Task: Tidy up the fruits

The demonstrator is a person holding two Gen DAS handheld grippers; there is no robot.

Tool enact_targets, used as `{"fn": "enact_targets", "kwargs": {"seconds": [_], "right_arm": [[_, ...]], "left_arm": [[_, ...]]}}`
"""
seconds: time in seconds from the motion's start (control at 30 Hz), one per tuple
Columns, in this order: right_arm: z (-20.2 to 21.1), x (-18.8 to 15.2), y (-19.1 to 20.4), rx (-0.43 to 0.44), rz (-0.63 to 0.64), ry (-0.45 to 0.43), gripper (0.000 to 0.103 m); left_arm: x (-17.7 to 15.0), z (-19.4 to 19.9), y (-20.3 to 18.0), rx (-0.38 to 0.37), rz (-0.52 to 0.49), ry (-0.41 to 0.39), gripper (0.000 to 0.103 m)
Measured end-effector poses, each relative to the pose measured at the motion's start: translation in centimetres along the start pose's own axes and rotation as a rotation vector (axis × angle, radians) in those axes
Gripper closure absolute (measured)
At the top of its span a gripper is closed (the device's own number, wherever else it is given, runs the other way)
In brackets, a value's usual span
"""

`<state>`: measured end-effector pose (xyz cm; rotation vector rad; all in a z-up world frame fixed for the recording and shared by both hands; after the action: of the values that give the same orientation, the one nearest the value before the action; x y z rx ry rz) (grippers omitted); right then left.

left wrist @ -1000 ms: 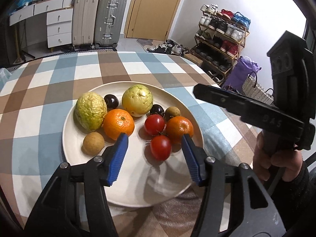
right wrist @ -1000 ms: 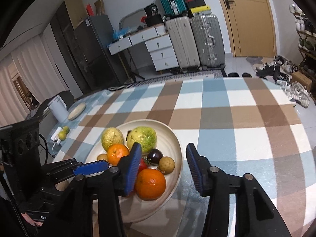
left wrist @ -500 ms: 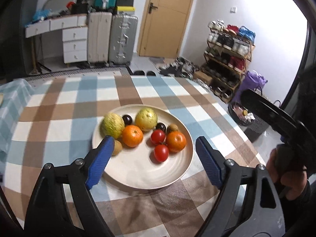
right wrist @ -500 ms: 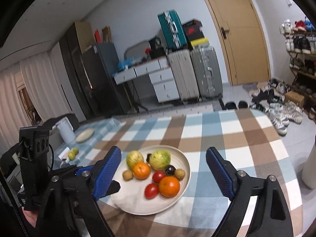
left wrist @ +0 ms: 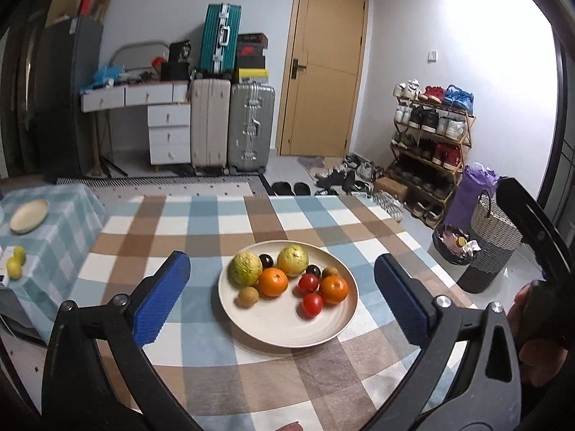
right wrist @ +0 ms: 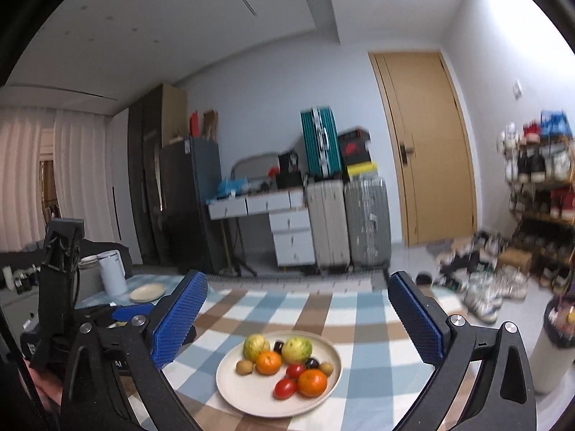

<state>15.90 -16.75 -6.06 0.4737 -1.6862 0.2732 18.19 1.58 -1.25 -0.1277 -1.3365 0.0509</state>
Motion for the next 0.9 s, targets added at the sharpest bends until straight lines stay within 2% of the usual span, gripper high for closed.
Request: {"fn": "enact_targets", "kwargs": {"seconds": [0.17, 0.43, 0.6, 0.77, 0.9], "right_arm": [[2.0, 1.2, 1.8, -0.014, 0.122, -0.051, 0.000], [4.2, 1.3, 2.8, -0.028, 0.140, -0.034, 0.000], [5.3, 1.1, 3.1, -0.041, 0.149, -0.031, 0.000], [6.1, 0.1, 3.4, -0.053, 0.173, -0.031, 0.000], [6.5, -1.0, 3.7, -0.029, 0.180, -0.027, 0.000]], "left_arm": [[0.9, 2.5, 0.4, 0.006, 0.014, -0.044, 0.001], [2.2, 7.8, 1.4, 0.045, -0.002, -0.195, 0.001], [1.5, 9.8, 2.3, 0.077, -0.008, -0.211, 0.001], [-0.1, 11.2, 4.0, 0.108, 0.034, -0.212, 0.001], [-1.4, 10.5, 4.9, 0.123, 0.035, -0.207, 0.001]]}}
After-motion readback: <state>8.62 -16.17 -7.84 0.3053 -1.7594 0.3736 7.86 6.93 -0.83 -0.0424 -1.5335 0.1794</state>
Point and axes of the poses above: each gripper's, at about its wrist camera, not at the fingertips, and z roughly against the way its jaws point, y to its left, x to its top, the point moved 8 cm from there along -z, roughly the way its jaws point, and after that the axes turned 12 degrees about -y, right-handed, at the moved point
